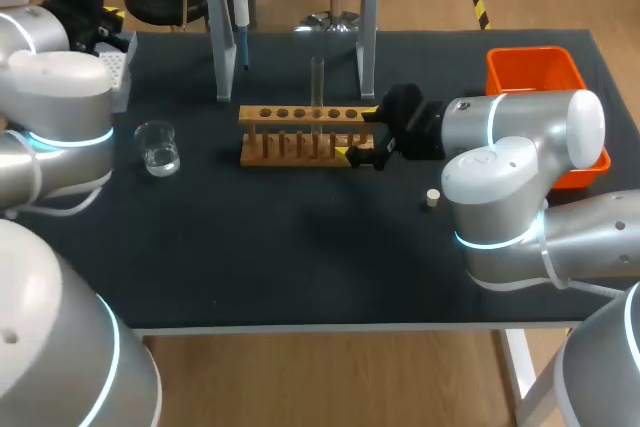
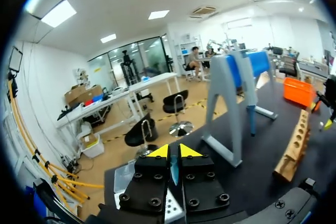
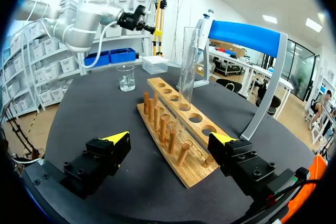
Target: Invert the test tube, pick up the pipette, mount the tip to pipette, aspirate from beaker and dispense into the tube, eject the tip, return the pipette, and cap with the stopper.
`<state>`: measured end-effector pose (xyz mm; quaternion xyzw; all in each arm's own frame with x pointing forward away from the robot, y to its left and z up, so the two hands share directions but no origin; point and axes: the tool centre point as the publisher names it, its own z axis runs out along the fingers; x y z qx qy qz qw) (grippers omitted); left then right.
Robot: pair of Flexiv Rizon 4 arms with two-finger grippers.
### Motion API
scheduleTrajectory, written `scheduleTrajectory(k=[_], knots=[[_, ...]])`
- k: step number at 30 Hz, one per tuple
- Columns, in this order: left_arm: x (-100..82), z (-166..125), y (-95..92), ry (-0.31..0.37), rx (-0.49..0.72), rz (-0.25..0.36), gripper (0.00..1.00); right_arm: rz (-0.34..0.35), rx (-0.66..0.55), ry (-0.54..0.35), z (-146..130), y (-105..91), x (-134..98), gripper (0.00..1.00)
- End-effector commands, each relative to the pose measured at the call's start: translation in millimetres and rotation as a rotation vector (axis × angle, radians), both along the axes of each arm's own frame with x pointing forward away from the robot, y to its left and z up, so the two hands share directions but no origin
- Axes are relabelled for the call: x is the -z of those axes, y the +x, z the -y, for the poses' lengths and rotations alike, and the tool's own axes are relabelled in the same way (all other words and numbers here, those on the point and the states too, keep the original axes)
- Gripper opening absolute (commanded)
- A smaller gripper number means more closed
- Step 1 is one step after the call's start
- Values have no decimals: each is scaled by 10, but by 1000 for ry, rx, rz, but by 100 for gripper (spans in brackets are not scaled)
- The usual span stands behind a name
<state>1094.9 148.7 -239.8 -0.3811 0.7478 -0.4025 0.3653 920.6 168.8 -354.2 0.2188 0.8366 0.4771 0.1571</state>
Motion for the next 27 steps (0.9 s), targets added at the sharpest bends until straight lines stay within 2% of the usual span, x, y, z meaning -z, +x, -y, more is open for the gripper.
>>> scheduleTrajectory(k=[1, 22, 24, 26, 27], knots=[[-207, 101, -367, 34, 80, -157, 0, -1, 0, -1, 3, -1, -3, 100], [-207, 101, -367, 34, 80, -157, 0, -1, 0, -1, 3, -1, -3, 100], [-255, 246, -426, 62, 159, -173, 0, -1, 0, -1, 3, -1, -3, 100], [-280, 381, -505, 98, 182, -233, 0, -1, 0, -1, 3, -1, -3, 100], [-319, 467, -586, 88, 227, -204, 0, -1, 0, -1, 3, -1, -3, 100]])
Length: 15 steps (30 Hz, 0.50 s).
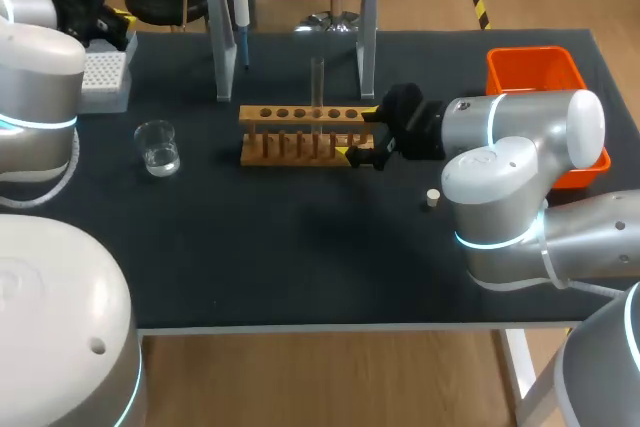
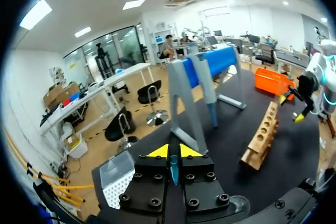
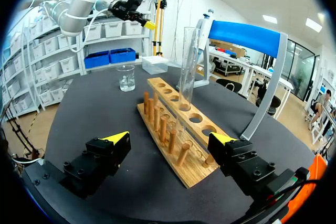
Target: Invert the test tube, pick up the pipette, mount the tip to pipette, aspirate from beaker and dispense into the tube, eject the tip, return the pipette, and cap with the stopper.
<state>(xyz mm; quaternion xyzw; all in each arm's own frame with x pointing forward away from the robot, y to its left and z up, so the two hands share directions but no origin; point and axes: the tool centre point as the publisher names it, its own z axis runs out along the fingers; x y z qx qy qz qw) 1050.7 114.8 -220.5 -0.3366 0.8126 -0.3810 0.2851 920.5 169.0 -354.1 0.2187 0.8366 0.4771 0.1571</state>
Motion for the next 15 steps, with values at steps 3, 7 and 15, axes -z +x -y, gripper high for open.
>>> scheduleTrajectory(k=[3, 7, 15], knots=[[-185, 410, -394, 39, 138, -68, 0, -1, 0, -1, 5, -1, -2, 100], [-305, 769, -727, 21, 219, -51, 0, -1, 0, -1, 5, -1, -2, 100], [-453, 1414, -1271, 45, 370, -93, 0, -1, 0, -1, 5, -1, -2, 100]])
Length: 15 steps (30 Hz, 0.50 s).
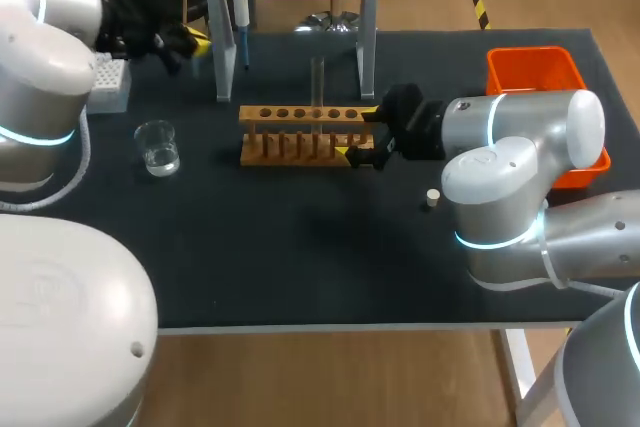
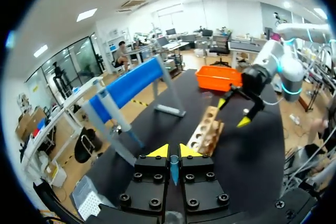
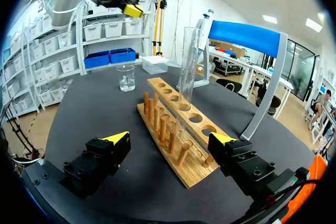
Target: Invert the test tube, pick up the pipette, mount the tip to pipette, aspirate from beaker and dispense into the tube, eject the tip, return the pipette, and cap with the stopper.
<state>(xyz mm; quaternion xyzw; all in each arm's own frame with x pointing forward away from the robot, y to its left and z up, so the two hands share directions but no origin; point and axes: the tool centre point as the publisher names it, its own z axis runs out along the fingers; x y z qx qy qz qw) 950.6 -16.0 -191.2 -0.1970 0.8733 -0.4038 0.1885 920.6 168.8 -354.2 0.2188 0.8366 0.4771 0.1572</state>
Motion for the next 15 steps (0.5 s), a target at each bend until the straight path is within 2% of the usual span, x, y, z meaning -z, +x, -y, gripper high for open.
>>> scheduleTrajectory(k=[1, 5, 7, 10, 11, 15], knots=[[-163, 174, -329, 6, 27, -28, 0, -1, 0, -1, 3, -1, -3, 100], [-148, 506, -555, -15, 100, -49, 0, -1, 0, -1, 3, -1, -3, 100], [-125, 670, -646, -3, 136, -63, 0, -1, 0, -1, 3, -1, -3, 100], [-131, 884, -778, -45, 184, -55, 0, -1, 0, -1, 3, -1, -3, 100], [-136, 943, -811, -81, 198, -57, 0, -1, 0, -1, 3, -1, -3, 100], [-155, 1190, -935, -130, 251, -53, 0, -1, 0, -1, 3, -1, -3, 100]])
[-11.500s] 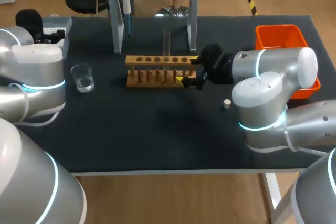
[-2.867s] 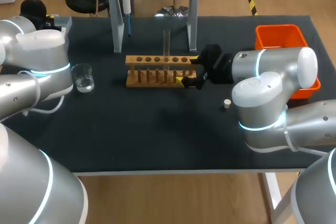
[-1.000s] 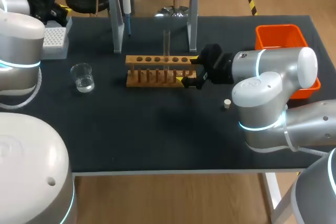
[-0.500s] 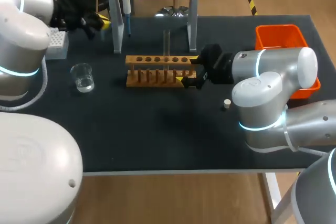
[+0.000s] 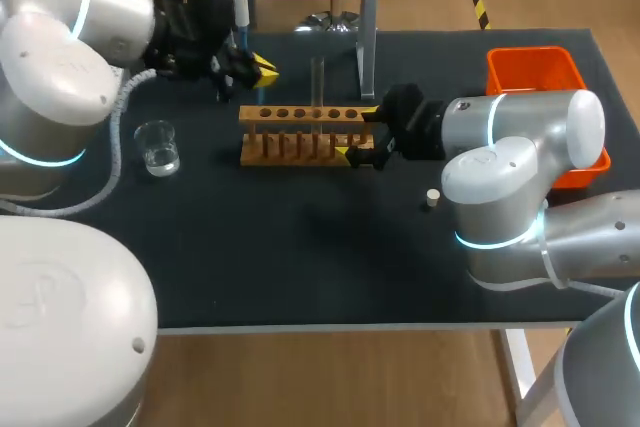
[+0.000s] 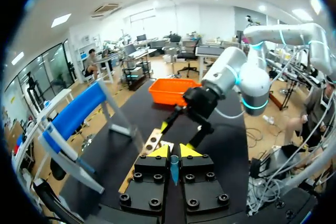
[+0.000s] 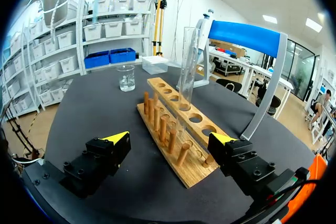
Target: Invert the test tube, pick up the pipette, mount the tip to pipette, aspirate from beaker and dispense into the tube, eject the tip, return the pipette, and cap with the stopper.
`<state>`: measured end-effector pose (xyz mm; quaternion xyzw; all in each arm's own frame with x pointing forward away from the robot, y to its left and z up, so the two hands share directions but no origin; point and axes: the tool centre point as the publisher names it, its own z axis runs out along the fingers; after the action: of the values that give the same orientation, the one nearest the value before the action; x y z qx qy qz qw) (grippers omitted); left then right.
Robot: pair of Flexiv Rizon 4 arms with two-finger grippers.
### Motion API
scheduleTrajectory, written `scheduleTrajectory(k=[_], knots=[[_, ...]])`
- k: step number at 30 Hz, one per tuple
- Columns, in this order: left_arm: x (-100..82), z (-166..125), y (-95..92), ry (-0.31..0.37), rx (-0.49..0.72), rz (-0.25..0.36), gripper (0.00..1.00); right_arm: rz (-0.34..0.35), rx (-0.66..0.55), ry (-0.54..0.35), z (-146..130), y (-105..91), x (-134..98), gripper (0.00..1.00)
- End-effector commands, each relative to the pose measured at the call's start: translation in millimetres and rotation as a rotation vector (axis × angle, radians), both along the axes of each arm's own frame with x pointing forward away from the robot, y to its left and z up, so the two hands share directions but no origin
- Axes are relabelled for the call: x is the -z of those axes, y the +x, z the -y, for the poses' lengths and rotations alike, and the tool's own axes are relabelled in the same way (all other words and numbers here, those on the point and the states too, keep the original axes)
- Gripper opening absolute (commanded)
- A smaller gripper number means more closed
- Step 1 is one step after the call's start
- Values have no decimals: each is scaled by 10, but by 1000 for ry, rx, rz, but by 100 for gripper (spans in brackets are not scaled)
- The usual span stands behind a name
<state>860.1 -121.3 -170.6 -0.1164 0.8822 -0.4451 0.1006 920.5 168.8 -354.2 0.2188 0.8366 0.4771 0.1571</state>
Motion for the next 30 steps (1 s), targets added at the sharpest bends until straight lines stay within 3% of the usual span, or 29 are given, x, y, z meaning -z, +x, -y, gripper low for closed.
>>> scheduleTrajectory(k=[1, 8, 14, 23, 30], knots=[[44, 179, -54, -72, 26, 15, 0, -1, 0, -1, 3, -1, -3, 100], [27, 396, -214, -78, 45, 5, 0, -1, 0, -1, 3, -1, -3, 100], [40, 475, -280, -98, 55, -43, 0, -1, 0, -1, 3, -1, -3, 100], [55, 472, -295, -126, 108, -107, 0, -1, 0, -1, 3, -1, -3, 100], [55, 472, -295, -126, 108, -107, 0, -1, 0, -1, 3, -1, -3, 100]])
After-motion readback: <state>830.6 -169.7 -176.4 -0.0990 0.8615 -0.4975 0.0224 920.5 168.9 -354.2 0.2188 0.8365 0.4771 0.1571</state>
